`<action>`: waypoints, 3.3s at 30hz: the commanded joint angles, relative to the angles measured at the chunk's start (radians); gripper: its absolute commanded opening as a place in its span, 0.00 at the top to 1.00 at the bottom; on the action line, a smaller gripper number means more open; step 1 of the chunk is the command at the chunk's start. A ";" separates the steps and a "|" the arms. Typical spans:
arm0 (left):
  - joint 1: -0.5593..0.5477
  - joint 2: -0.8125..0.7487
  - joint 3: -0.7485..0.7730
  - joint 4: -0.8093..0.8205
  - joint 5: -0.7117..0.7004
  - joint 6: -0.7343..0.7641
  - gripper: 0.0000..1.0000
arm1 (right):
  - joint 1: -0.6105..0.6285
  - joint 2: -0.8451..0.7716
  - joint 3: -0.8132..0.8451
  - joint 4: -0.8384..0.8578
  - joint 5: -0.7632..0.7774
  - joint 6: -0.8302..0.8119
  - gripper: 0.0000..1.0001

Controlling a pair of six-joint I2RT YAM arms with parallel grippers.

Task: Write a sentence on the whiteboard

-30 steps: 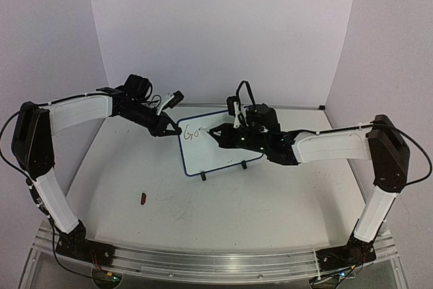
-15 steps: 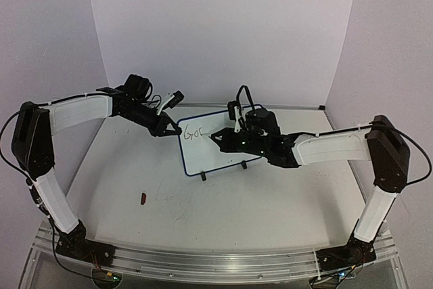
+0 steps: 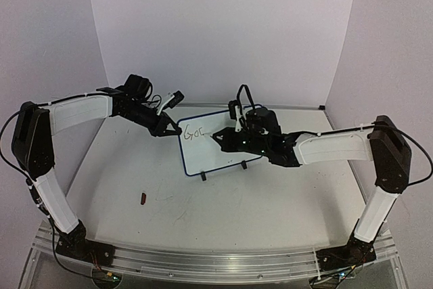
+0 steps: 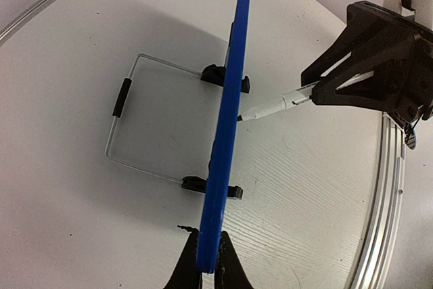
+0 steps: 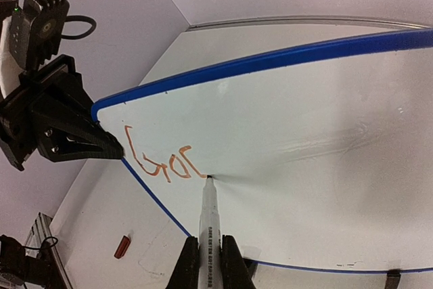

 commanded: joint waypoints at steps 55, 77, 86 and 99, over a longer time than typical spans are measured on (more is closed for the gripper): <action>-0.014 0.031 0.005 -0.058 -0.104 0.046 1.00 | -0.029 -0.131 -0.068 0.010 -0.038 -0.010 1.00; -0.015 0.035 0.007 -0.058 -0.104 0.046 1.00 | -0.057 -0.041 -0.003 0.072 -0.078 0.024 1.00; -0.015 0.036 0.008 -0.059 -0.105 0.046 1.00 | -0.064 -0.020 0.011 0.072 -0.070 0.033 1.00; -0.015 0.036 0.008 -0.060 -0.104 0.047 1.00 | -0.065 0.008 0.027 0.046 -0.107 0.019 1.00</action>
